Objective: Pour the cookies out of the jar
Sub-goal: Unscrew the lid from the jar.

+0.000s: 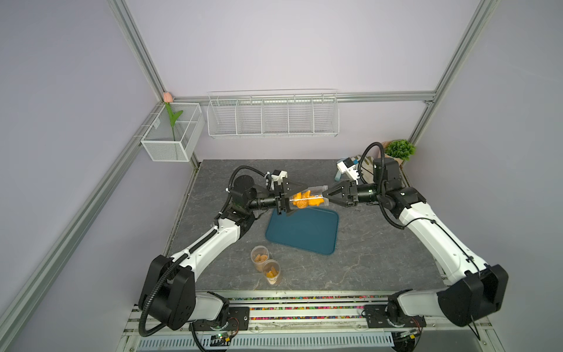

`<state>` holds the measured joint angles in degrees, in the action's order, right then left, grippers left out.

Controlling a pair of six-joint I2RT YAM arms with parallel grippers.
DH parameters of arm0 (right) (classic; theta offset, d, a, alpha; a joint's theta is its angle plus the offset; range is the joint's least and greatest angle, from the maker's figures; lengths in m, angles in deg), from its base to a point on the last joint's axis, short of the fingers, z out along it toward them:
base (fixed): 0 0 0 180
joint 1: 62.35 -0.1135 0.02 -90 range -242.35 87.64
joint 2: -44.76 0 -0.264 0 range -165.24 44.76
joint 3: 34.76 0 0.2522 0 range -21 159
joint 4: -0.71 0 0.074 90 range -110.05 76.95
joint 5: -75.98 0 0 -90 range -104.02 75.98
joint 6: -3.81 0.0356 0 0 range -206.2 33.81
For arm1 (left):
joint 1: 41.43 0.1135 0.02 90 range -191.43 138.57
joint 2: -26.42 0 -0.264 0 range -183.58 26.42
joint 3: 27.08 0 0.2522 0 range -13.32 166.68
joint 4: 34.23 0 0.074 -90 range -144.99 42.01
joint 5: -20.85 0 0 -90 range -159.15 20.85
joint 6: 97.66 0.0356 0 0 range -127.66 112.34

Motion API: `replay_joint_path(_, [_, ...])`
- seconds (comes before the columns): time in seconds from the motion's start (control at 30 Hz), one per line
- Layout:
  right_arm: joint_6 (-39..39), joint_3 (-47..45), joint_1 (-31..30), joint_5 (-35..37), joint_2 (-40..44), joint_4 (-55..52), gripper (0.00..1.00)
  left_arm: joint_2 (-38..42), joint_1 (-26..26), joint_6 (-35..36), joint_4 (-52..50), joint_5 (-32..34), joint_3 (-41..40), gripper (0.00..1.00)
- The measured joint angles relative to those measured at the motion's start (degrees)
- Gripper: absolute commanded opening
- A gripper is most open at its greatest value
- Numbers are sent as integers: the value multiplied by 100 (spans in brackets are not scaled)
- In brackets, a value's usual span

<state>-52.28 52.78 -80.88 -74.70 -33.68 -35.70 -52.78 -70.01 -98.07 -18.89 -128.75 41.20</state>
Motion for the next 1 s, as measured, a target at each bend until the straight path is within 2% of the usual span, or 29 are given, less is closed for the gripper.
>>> replay_joint_path(0.07, [57, -11, 0, 50, 0, 15, 65, 2, 0, 0, -28, 22, 0, 91])
replay_joint_path(0.23, [149, -37, 0, 142, 0, 37, 65, 2, 0, -4, -74, 66, 0, 92])
replay_joint_path(0.5, [208, -39, 2, 120, 0, 72, 66, 28, 0, 0, -125, 61, -2, 87])
replay_joint_path(0.8, [205, -28, 50, 4, -2, 61, 66, 79, -11, 2, -162, 57, -7, 88])
replay_joint_path(0.9, [205, -28, 50, -26, -2, 61, 66, 122, -11, 11, -164, 57, -44, 84])
replay_joint_path(0.97, [208, -28, 50, -61, -2, 61, 66, 142, -11, 48, -219, 55, -57, 74])
replay_joint_path(1.0, [208, -28, 55, -79, -2, 63, 66, 142, -11, 79, -251, 46, -66, 73])
